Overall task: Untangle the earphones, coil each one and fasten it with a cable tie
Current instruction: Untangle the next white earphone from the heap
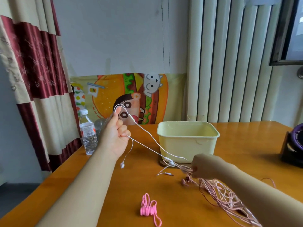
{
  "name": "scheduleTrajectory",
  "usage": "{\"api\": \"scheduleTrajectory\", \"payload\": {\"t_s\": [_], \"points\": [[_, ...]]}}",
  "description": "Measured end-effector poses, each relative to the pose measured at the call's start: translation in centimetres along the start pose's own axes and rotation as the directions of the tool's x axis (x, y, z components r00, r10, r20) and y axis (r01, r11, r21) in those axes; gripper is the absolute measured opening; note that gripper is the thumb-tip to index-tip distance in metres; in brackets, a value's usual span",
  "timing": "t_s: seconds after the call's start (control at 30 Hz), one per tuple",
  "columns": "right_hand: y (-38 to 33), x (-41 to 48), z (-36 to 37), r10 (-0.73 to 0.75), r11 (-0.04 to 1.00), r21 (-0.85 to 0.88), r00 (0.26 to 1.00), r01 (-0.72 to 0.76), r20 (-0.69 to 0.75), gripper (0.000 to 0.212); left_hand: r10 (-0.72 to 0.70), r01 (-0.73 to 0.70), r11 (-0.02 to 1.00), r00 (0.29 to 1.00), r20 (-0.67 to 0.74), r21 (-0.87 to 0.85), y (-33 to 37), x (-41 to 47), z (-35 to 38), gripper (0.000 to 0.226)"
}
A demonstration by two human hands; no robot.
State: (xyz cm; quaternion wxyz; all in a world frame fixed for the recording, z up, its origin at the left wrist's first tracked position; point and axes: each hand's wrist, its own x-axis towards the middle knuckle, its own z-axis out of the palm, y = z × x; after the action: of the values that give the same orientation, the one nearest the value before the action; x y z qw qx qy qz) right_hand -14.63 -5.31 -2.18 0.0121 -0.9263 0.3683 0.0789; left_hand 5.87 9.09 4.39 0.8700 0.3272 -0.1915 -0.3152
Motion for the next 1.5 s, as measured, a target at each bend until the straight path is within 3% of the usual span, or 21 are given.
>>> {"api": "scheduleTrajectory", "payload": {"t_s": [0.07,0.23,0.33,0.4,0.5,0.6,0.73,0.9,1.2,1.37,1.5], "points": [[0.4,0.2,-0.8,0.065,0.991,-0.120,0.998,-0.064,0.000,0.014,-0.012,0.012,1.000,1.000,-0.016,0.002,-0.7,0.0,-0.4,0.020],[1.2,0.5,-1.0,0.223,0.943,-0.273,0.971,-0.193,0.085,0.050,-0.119,0.122,0.992,0.988,-0.096,0.033,-4.6,-1.1,-2.1,0.019],[1.6,0.2,0.3,0.209,0.969,-0.172,0.963,-0.179,0.173,0.058,-0.215,0.223,0.973,0.966,-0.142,0.050,-7.0,-1.9,-3.2,0.021],[1.9,0.3,1.2,0.113,0.993,0.017,0.978,-0.118,0.173,0.051,-0.253,0.265,0.962,0.955,-0.156,0.064,-7.9,-2.3,-3.6,0.021],[1.5,0.2,1.1,-0.003,0.954,0.300,0.997,-0.020,0.077,0.026,-0.284,0.299,0.952,0.945,-0.163,0.072,-8.7,-2.6,-3.7,0.021],[0.5,0.3,0.6,-0.040,0.866,0.498,0.999,0.048,-0.026,0.022,-0.289,0.302,0.951,0.943,-0.168,0.060,-8.6,-2.9,-3.5,0.022],[-1.2,0.4,2.4,-0.160,0.931,0.341,0.986,0.133,0.051,0.019,-0.290,0.300,0.953,0.941,-0.173,0.032,-8.3,-3.1,-3.2,0.022],[-2.4,0.8,4.4,-0.149,0.974,0.180,0.988,0.141,0.032,0.027,-0.300,0.306,0.952,0.935,-0.187,0.001,-8.2,-3.3,-3.4,0.022],[-0.1,0.4,1.1,-0.028,0.966,0.242,0.963,0.096,-0.267,0.018,-0.292,0.288,0.956,0.936,-0.196,-0.047,-7.3,-2.9,-4.4,0.023],[0.8,-0.3,-2.3,-0.097,0.910,0.364,0.955,0.199,-0.281,0.023,-0.265,0.256,0.964,0.951,-0.160,-0.078,-6.6,-2.1,-3.7,0.023],[-0.7,-0.9,-3.5,-0.178,0.861,0.409,0.933,0.301,-0.313,0.020,-0.144,0.144,0.990,0.983,-0.113,-0.012,-4.4,-0.8,-3.4,0.019]]}}
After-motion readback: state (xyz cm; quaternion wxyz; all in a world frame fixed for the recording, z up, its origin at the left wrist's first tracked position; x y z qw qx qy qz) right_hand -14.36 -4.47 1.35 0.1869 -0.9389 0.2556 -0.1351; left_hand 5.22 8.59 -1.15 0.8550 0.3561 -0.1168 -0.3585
